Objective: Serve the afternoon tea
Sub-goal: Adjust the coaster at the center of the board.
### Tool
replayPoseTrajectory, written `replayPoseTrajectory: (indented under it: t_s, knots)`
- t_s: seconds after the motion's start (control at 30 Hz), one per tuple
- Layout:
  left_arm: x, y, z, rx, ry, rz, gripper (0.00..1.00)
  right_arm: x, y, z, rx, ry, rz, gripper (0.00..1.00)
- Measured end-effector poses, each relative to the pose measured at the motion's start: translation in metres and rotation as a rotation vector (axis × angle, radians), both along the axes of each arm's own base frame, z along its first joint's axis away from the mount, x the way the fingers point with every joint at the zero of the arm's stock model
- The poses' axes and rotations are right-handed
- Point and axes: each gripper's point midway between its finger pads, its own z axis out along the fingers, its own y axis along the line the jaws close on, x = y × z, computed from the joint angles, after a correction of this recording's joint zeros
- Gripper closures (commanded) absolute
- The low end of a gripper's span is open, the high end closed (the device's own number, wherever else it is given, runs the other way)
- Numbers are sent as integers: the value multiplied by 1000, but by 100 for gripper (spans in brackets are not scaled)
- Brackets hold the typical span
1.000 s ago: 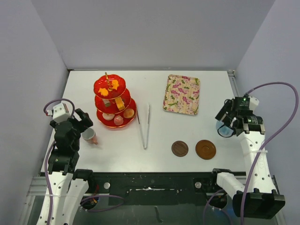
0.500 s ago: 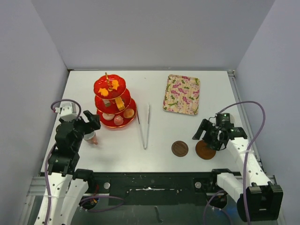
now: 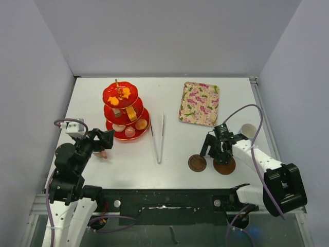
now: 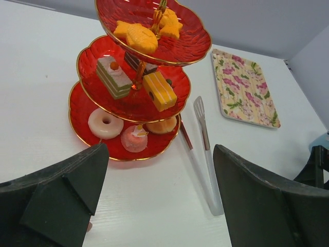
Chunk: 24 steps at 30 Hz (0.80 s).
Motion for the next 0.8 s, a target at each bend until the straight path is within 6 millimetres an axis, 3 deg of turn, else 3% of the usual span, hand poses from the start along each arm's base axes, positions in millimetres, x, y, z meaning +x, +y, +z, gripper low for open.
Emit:
replayPoseTrajectory:
  t_s: [0.2,0.43,0.53,0.67,0.8]
  knots:
    - [-1,3,2,1,-9,19,19,17,42,0,-7,-26,119,18]
    - [0,7,-1,5,3,42,19,39,130,3,29,-61,244,18]
    - [0,9,-2,6,5,52,19,48,157,5,43,-68,266,18]
    - [0,11,-3,7,11,61,19,64,172,9,-3,-85,273,17]
    - [0,12,-4,7,13,69,19,62,163,25,-59,-111,286,17]
